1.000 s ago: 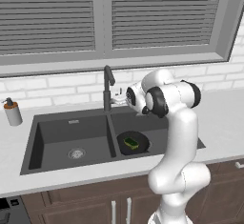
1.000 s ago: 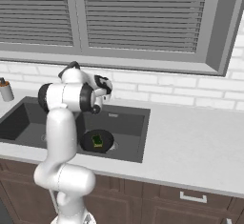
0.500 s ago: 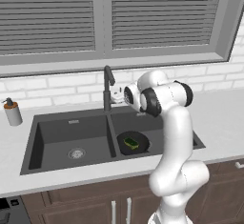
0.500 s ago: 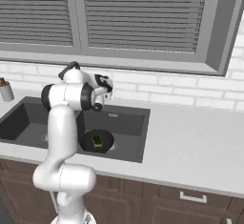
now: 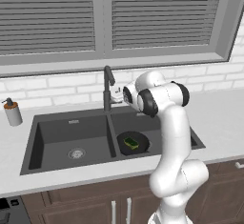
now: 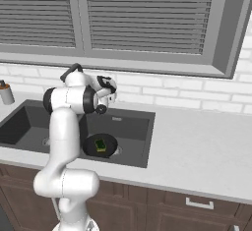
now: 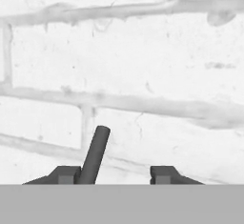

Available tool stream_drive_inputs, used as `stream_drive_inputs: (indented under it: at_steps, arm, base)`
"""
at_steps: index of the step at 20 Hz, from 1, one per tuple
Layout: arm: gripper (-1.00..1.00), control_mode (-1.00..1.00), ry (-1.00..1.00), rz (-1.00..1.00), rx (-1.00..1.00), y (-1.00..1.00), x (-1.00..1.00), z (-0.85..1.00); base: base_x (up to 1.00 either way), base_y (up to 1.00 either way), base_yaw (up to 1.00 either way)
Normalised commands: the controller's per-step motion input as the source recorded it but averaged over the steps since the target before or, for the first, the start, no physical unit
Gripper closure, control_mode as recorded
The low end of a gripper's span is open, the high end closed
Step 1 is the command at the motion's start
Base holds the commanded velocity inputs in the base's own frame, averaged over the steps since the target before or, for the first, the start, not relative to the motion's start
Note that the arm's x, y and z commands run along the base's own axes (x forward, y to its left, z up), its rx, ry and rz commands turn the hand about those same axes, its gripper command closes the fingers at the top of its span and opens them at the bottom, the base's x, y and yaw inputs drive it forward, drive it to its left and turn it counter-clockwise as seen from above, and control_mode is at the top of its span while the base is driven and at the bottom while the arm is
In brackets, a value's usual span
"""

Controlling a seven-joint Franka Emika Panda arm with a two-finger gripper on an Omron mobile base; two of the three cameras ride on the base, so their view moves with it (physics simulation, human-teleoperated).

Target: Pick the pan and sponge and place them into the sink. Then turn on the water.

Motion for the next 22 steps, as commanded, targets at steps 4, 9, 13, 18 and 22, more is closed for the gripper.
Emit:
stream_drive_inputs:
  at_steps: [4, 9, 13, 18, 22]
  arm:
    - [1.00, -1.00, -0.02, -0.04, 0.00, -0.01, 0.12, -0.11]
    - [1.00, -1.00, -0.02, -0.02, 0.02, -0.13, 0.19, -0.11]
    - [1.00, -1.00, -0.02, -0.01, 0.08, -0.42, 0.36, -0.11]
    - [1.00, -1.00, 0.00, -0.07, 0.11, -0.53, 0.46, -0.14]
    - [1.00, -1.00, 0.00, -0.12, 0.15, -0.65, 0.58, -0.18]
  base:
    - [0.00, 0.00, 0.00]
    - [0.00, 0.00, 0.00]
    - [0.00, 0.00, 0.00]
    - [0.00, 0.00, 0.00]
    - [0.00, 0.00, 0.00]
